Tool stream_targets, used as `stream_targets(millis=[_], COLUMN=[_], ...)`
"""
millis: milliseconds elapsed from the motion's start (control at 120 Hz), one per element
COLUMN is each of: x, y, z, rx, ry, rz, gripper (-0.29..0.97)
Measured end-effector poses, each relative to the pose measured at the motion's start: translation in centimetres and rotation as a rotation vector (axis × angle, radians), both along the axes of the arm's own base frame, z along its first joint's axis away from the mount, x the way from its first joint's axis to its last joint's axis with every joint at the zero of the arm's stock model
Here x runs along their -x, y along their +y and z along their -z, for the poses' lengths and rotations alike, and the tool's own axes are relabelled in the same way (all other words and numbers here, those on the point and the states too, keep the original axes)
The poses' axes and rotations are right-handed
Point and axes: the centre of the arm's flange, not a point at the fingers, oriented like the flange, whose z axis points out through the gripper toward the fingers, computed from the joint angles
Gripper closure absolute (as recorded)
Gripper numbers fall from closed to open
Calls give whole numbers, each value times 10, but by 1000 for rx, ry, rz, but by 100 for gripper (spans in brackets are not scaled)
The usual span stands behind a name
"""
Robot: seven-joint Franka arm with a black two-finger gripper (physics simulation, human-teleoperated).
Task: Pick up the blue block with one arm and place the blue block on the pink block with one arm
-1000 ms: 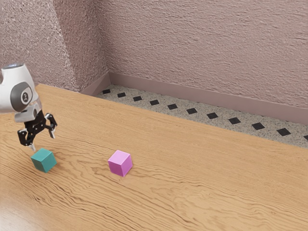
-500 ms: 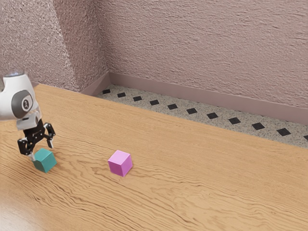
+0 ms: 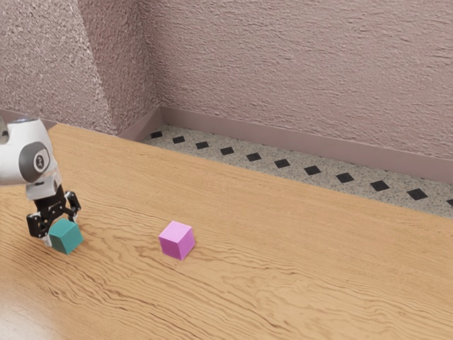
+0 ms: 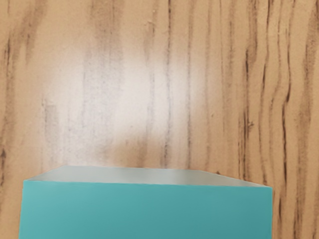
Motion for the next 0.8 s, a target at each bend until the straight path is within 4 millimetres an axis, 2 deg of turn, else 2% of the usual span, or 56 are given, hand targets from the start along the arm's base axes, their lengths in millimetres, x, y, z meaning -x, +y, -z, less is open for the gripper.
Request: stream_targets(millis=[208,342,425,642,717,800], x=[1,1,-1,-8,-19,-33], y=[-1,-1,-1,-10,-33,-69], z=[6,10,4,-37,-56,-82], rx=[6,9,4,-17,-17,-12], ry=[9,14,3,-51,-77,-108], rz=[-6,-9,-9,14,62,127], gripper=[2,24,31,35,36,36])
